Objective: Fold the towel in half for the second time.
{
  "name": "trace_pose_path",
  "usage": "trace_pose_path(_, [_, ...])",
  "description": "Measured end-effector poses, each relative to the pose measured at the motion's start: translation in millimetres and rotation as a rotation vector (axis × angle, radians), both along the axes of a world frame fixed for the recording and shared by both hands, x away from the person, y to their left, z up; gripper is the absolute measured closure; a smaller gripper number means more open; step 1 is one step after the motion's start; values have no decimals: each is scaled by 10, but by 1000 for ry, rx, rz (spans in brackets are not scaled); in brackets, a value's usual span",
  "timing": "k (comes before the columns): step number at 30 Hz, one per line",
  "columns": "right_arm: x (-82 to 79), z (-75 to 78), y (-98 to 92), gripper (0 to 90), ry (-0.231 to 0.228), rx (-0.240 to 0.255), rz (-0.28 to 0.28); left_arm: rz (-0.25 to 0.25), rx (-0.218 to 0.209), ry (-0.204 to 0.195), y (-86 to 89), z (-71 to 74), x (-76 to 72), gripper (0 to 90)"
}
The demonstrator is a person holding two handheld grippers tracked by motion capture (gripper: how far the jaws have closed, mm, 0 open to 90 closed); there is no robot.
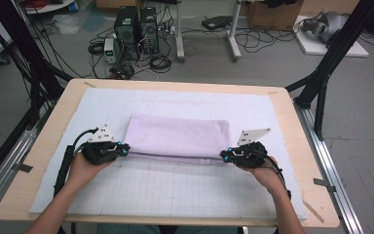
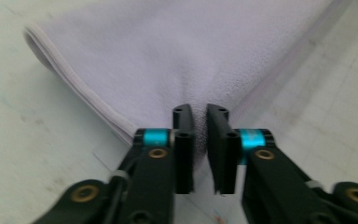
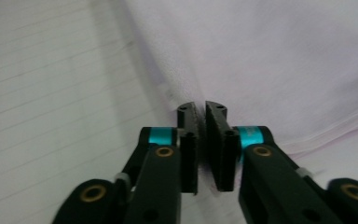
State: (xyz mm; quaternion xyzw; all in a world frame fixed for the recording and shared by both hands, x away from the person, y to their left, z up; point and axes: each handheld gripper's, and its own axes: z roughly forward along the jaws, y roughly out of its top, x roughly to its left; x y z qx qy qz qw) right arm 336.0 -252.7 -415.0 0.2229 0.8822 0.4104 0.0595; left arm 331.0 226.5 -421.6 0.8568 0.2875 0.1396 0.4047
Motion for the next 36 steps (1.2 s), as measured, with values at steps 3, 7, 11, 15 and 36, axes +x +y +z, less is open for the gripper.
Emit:
trace_pose_path(3, [-1, -51, -17, 688, 25, 12, -15, 28, -27, 13, 58, -9, 19, 623])
trace_pose_path(7, [54, 19, -43, 672, -10, 57, -49, 62, -74, -16, 106, 46, 89, 619])
trace_pose_path(11, [106, -85, 5, 653, 23, 0, -57, 74, -5, 40, 62, -96, 159, 656])
trace_pose_path(15, [79, -218, 36, 671, 31, -53, -49, 82, -18, 48, 73, -166, 135, 672])
trace_pose_path(36, [1133, -218, -101, 488, 52, -3, -364, 178, -37, 78, 6, -176, 476, 506])
